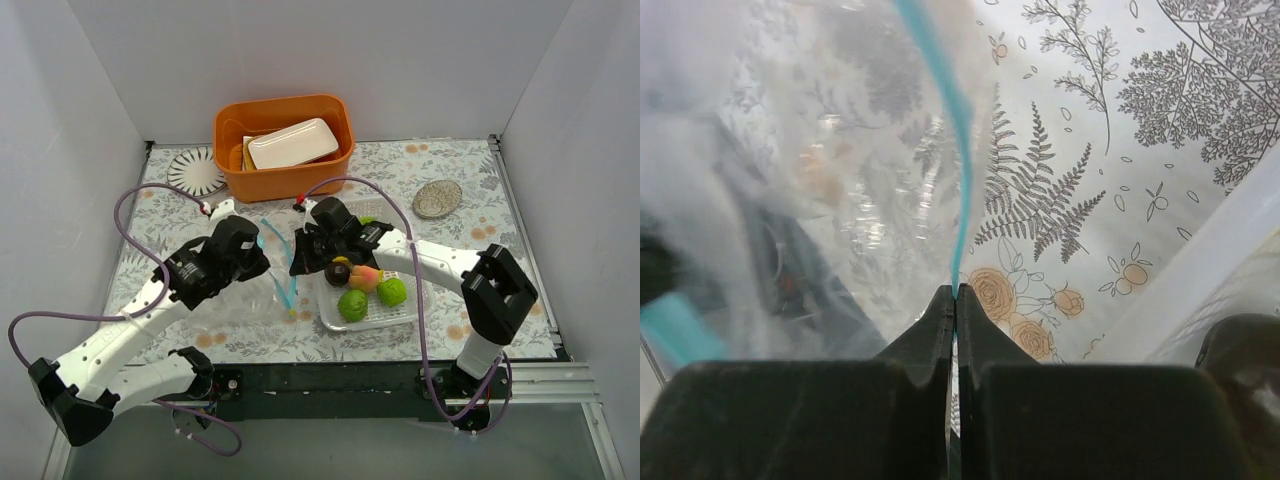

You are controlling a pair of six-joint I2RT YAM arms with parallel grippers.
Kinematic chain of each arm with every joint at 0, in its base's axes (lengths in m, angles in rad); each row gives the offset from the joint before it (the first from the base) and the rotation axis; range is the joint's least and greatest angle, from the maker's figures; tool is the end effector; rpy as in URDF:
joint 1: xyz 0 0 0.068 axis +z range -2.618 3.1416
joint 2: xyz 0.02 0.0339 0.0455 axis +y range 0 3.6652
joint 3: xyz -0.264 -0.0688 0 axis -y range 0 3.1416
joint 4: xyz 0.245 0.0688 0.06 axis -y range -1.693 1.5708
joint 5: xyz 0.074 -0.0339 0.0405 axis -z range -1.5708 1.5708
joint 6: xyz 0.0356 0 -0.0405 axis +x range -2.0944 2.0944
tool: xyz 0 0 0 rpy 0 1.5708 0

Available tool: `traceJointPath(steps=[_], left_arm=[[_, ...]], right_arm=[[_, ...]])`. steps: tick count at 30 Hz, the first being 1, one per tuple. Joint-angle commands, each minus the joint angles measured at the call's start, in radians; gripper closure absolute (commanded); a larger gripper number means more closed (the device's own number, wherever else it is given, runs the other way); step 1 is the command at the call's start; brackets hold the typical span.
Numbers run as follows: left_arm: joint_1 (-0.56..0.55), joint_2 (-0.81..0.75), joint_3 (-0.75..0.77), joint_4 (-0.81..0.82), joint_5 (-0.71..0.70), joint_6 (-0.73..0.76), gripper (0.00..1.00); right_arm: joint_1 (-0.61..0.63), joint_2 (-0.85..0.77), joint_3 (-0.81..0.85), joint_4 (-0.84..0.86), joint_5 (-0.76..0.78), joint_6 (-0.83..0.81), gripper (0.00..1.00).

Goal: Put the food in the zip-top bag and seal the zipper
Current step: Open the zipper of the food storage bag at the center of the board.

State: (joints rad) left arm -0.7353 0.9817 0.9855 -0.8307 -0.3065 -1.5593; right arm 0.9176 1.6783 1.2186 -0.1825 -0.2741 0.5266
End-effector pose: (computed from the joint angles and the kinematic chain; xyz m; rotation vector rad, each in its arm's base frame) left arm 0.1490 -0.1203 0.3145 -1.1264 2.2056 -0.7223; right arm 0.2240 0.3086 0.2562 -0.6312 2.3308 1.0467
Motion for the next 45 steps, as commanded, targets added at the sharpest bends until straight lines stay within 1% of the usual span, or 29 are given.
traceJointPath(steps=[1,2,3,4,10,16,17,18,19,20,21,23,24,25,26,28,29,35,41,45], left_arm=[[-0.001,-0.009,0.116,-0.164,-0.164,-0.018,0.98],[0.001,0.0,0.142,-0.183,-0.178,-0.018,0.97],[0.005,0.026,0.151,-0.198,-0.19,-0.016,0.93],[0.007,0.037,0.156,-0.217,-0.207,-0.012,0.91],[0.027,0.127,0.173,-0.237,-0.263,-0.012,0.88],[0.053,0.129,0.17,-0.22,-0.252,0.005,0.85],[0.054,0.121,0.168,-0.214,-0.238,0.008,0.75],[0.054,0.114,0.162,-0.187,-0.192,0.015,0.64],[0.053,0.101,0.139,-0.164,-0.165,0.03,0.6],[0.054,0.069,0.125,-0.139,-0.14,0.039,0.52],[0.054,0.055,0.111,-0.099,-0.096,0.048,0.47],[0.054,0.016,0.062,-0.061,-0.045,0.054,0.36],[0.053,0.005,0.044,-0.023,-0.022,0.056,0.33],[0.053,0.0,0.027,-0.007,0.034,0.048,0.32],[0.053,-0.003,-0.013,0.01,0.064,0.048,0.32],[0.053,-0.008,-0.045,0.042,0.121,0.024,0.32],[0.053,-0.011,-0.08,0.056,0.13,0.018,0.32],[0.051,-0.044,-0.136,0.105,0.103,-0.018,0.33],[0.051,0.018,-0.114,0.119,0.049,-0.041,0.35],[0.051,0.046,-0.096,0.139,0.018,-0.028,0.39]], right_arm=[[0.003,0.05,0.045,-0.015,0.027,0.068,0.99],[0.003,0.055,0.047,-0.009,0.018,0.073,0.99],[0.004,0.061,0.047,0.004,0.0,0.085,0.99],[0.006,0.063,0.045,0.011,-0.007,0.09,0.99],[0.018,0.064,0.048,0.028,-0.002,0.118,0.99],[0.032,0.07,0.048,0.023,0.03,0.124,0.99],[0.035,0.073,0.048,0.025,0.033,0.125,0.99],[0.036,0.077,0.05,0.025,0.035,0.125,0.99],[0.038,0.08,0.051,0.025,0.036,0.125,0.99],[0.04,0.08,0.053,0.031,0.035,0.127,0.99],[0.04,0.08,0.052,0.037,0.029,0.127,0.99],[0.041,0.077,0.05,0.046,0.026,0.127,0.99],[0.041,0.074,0.048,0.049,0.032,0.13,0.99],[0.041,0.07,0.051,0.051,0.033,0.128,0.99],[0.041,0.069,0.055,0.054,0.033,0.128,0.99],[0.041,0.063,0.062,0.058,0.032,0.124,0.99],[0.041,0.063,0.065,0.055,0.035,0.125,0.99],[0.041,0.055,0.081,0.048,0.032,0.115,0.99],[0.04,0.043,0.076,0.049,0.033,0.108,0.99],[0.041,0.038,0.071,0.046,0.032,0.105,0.99]])
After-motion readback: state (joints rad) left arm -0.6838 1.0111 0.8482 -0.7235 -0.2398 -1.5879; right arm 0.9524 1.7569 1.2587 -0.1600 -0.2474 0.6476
